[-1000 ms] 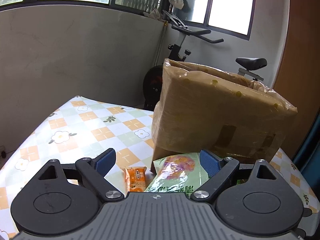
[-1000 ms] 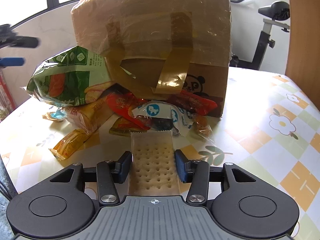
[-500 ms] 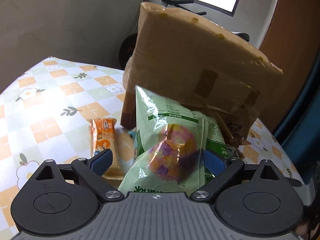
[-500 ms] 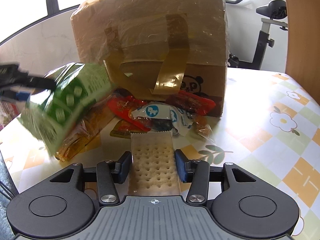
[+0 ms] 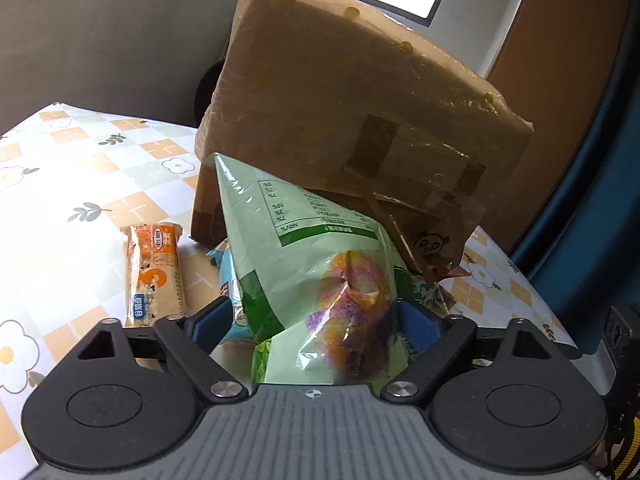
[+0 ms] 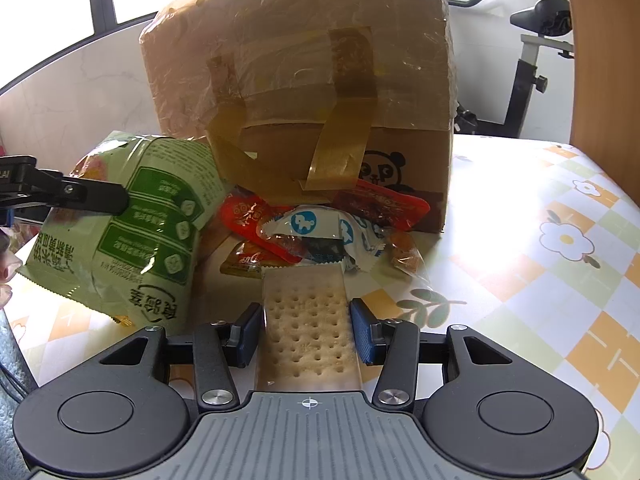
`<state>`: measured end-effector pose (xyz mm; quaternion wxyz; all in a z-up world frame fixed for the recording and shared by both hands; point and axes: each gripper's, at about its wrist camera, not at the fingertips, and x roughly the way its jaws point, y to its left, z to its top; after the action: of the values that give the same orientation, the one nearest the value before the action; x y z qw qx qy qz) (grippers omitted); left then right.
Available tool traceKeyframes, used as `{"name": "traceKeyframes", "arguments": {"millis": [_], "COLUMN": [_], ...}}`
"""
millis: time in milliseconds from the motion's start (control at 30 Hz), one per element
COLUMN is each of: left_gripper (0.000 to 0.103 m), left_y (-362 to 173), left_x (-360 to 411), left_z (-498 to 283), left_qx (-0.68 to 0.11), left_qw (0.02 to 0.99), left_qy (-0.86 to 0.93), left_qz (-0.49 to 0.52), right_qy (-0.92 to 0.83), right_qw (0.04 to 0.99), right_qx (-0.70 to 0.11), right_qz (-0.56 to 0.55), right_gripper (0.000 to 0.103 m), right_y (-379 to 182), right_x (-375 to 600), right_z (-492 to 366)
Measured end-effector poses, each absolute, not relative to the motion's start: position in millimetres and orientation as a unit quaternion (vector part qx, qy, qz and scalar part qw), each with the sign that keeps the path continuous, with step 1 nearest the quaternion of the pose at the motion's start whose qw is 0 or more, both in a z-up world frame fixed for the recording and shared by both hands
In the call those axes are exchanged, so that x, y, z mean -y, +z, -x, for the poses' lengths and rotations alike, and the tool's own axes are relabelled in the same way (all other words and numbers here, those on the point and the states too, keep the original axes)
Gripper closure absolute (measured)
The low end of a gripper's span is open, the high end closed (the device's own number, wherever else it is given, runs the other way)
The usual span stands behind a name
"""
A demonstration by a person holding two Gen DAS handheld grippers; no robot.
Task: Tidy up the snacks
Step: 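Grasp the green snack bag with the left tool while the right tool grasps the cracker pack, then lift the green bag and cracker pack and carry both over the box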
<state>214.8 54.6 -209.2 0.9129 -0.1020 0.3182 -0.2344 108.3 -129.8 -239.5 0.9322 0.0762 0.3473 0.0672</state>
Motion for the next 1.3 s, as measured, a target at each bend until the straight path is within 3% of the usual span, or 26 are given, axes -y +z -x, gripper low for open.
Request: {"name": "traceKeyframes", "arguments": {"millis": [200, 400, 1300], "left_gripper": [0.032, 0.035, 0.037], "left_y": [-202.5, -197.0, -177.8], "left_x": [-46.4, -53.2, -74.3], "left_z": [-196.8, -179.0, -139.0], "left_qx": [-0.289, -0.271, -0.224], "left_qw": [0.928, 0.943, 0.965], "left_qy": [-0.22, -0.178, -0.123], "left_qz": [0.088, 0.08, 0.067], "right_qy": [0.068, 0.069, 0.042], "right_qw": [0.933, 0.933, 0.93], "right_qx": [-0.345, -0.343, -0.349], "right_qz": [-0.081, -0.083, -0.103], "right_gripper": [0.059, 0.059, 0.06], "right_y": [-240.1, -240.6, -220.9], "right_x": [130.9, 132.0, 141.7], "right_z": [-107.2, -106.3, -95.1]}}
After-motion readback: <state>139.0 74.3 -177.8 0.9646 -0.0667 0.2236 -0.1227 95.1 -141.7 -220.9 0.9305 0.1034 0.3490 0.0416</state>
